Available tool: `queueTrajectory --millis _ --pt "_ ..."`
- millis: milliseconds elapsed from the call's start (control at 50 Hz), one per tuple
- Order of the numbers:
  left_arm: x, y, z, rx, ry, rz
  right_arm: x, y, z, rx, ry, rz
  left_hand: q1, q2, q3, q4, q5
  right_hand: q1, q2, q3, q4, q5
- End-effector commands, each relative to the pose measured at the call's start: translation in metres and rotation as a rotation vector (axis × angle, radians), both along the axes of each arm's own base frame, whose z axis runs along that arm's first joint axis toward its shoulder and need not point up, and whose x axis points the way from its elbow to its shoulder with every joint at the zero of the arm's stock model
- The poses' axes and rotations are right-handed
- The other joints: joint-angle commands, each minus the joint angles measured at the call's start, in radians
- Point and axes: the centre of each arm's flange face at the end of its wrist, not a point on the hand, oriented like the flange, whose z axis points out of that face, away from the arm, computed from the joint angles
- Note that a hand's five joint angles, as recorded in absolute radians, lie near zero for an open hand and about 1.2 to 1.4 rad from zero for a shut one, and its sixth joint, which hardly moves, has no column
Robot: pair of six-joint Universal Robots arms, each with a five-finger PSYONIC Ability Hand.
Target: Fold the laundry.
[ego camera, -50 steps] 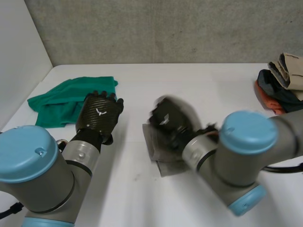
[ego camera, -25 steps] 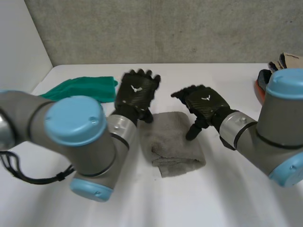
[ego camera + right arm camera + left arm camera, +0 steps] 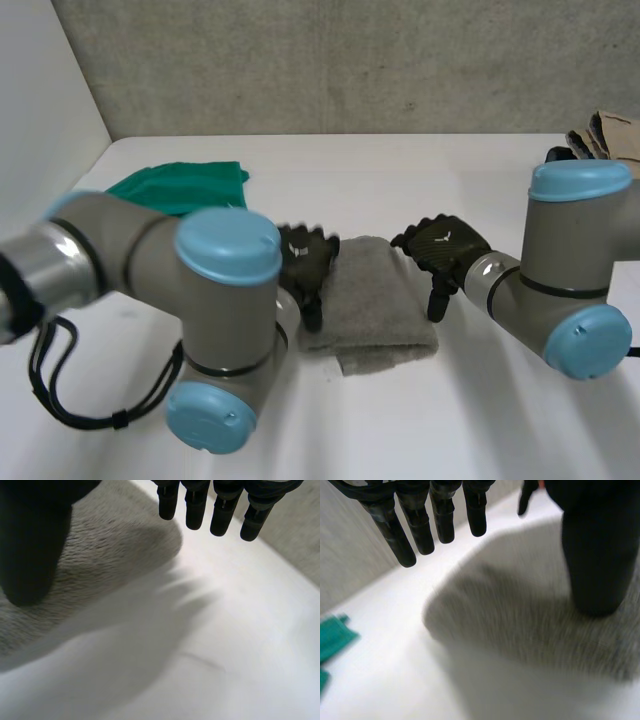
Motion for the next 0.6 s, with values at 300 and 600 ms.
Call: queueTrajectory --millis 300,600 --pt "0.017 0.007 0.085 -0.114 0.171 -0.081 -0.009 0.098 -0.043 -0.155 -0.108 0.202 0.009 -0.011 -0.019 -0.011 -0.006 0.022 0.037 0.023 0.021 0.021" --pt "0.018 0.003 0.077 -0.102 0.164 -0.073 0.009 0.063 -0.059 -0.299 -0.155 0.195 0.012 -0.008 -0.016 -0.008 -0.003 0.307 0.322 0.307 0.306 0.306"
